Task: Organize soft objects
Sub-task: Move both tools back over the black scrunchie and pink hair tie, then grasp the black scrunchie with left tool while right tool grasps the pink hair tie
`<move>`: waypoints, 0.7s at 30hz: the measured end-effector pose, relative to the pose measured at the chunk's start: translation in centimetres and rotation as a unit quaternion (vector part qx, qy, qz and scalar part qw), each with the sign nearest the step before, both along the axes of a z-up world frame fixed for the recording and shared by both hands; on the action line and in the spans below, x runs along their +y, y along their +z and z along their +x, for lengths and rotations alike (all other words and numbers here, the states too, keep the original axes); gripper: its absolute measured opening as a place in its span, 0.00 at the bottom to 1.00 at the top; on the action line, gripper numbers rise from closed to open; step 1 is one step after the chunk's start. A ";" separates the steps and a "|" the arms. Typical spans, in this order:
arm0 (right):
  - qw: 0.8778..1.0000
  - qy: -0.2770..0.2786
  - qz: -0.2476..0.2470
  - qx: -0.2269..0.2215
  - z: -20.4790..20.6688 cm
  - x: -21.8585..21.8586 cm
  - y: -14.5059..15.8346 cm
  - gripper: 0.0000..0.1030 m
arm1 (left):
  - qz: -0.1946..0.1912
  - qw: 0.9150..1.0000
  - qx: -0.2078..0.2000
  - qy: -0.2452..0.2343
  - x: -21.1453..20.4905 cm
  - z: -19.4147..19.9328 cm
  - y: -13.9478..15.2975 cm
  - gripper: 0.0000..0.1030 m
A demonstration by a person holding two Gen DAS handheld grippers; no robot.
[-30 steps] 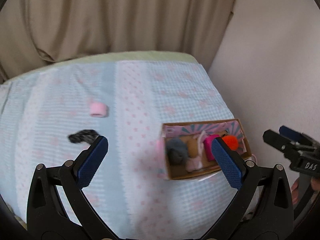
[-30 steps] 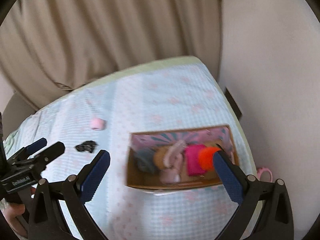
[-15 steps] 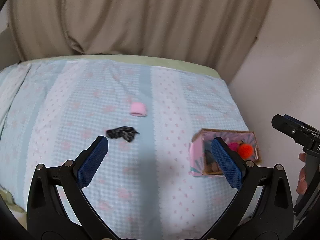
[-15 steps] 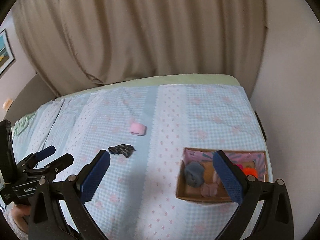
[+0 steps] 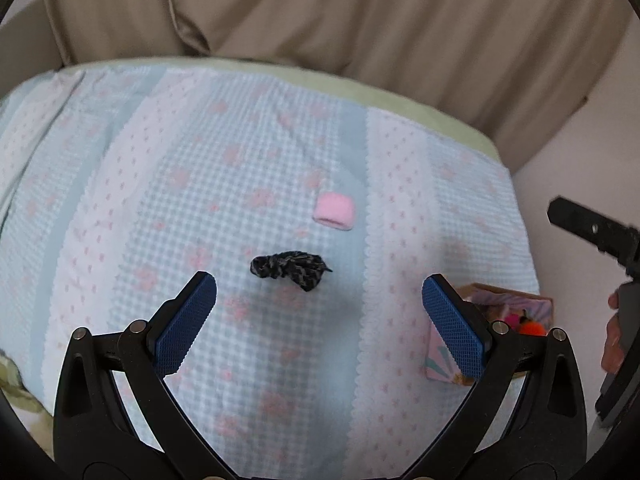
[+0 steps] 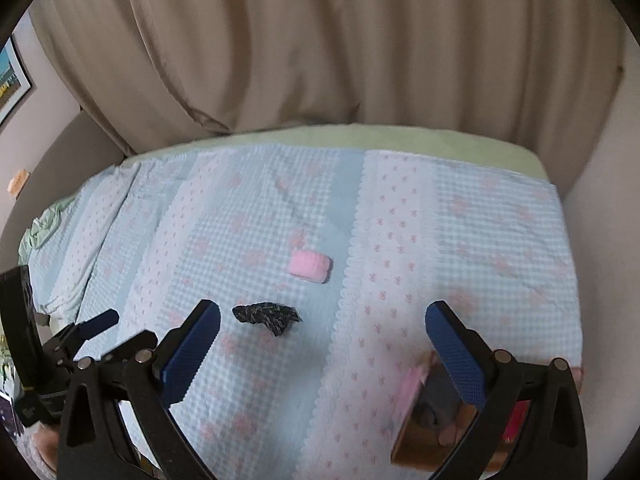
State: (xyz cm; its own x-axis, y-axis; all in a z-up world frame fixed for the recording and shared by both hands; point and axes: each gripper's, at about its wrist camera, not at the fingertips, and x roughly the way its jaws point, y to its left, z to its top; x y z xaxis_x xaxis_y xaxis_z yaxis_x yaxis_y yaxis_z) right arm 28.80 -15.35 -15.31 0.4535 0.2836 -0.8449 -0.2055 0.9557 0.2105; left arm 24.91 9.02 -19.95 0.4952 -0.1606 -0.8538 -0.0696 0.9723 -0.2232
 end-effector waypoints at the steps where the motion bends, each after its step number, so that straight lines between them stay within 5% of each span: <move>1: 1.000 0.005 -0.001 0.009 1.2 0.3 -0.9 0.99 | -0.002 1.000 0.008 0.002 0.1 0.7 -0.9 0.99; 14: 0.991 0.089 -0.016 0.102 12.5 6.4 -15.4 0.99 | 0.042 0.993 0.057 -0.092 -0.2 7.2 -15.6 0.99; 21: 0.978 0.136 -0.042 0.156 16.0 9.5 -22.6 0.99 | 0.089 0.972 0.079 -0.202 -1.7 9.6 -21.7 0.96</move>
State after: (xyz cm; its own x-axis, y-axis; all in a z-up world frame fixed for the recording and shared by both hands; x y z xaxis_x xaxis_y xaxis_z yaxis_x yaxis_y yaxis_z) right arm 44.78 -5.85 -37.88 0.0882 0.2820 -0.9554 -0.3932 0.8911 0.2267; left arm 34.53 7.29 -41.63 0.2831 -0.1581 -0.9460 0.3066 0.9495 -0.0669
